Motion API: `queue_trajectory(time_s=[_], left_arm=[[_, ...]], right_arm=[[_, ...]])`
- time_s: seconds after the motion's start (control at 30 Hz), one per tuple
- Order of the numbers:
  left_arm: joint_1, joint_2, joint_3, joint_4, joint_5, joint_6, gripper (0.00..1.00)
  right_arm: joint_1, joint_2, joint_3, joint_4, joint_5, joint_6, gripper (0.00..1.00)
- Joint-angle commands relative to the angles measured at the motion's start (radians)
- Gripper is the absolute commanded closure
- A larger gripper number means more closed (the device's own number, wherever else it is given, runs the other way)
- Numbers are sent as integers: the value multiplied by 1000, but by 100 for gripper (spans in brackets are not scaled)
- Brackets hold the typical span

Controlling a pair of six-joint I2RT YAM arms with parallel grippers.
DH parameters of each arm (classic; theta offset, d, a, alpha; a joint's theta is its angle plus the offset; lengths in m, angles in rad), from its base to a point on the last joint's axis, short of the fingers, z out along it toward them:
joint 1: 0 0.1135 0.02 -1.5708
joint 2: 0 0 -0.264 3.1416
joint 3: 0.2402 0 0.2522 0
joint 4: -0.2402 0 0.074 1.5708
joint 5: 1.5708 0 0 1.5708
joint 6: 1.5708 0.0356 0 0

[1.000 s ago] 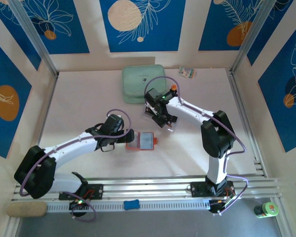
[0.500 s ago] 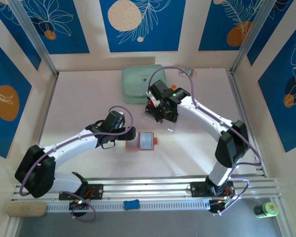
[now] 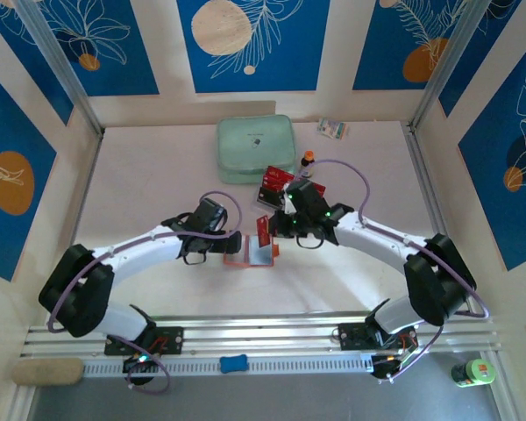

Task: Put the credit cards into the card holder

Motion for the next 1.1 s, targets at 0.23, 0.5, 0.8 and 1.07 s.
queue_trajectory(time_s=[0.23,0.5,0.8,1.07], left_arm=[[8,25,-61,-6,-33,18,0],[7,15,-92,-18,-63,2,0],[7,13,-113,-13,-71,-1,0],[7,13,-117,-9,-69,-3,0]], right_arm=[[16,11,-199,432,-14,270,100],[46,69,-230,521,12,299,100],[74,122,-230,563,34,304,100],[75,140,-245,581,52,300,100]])
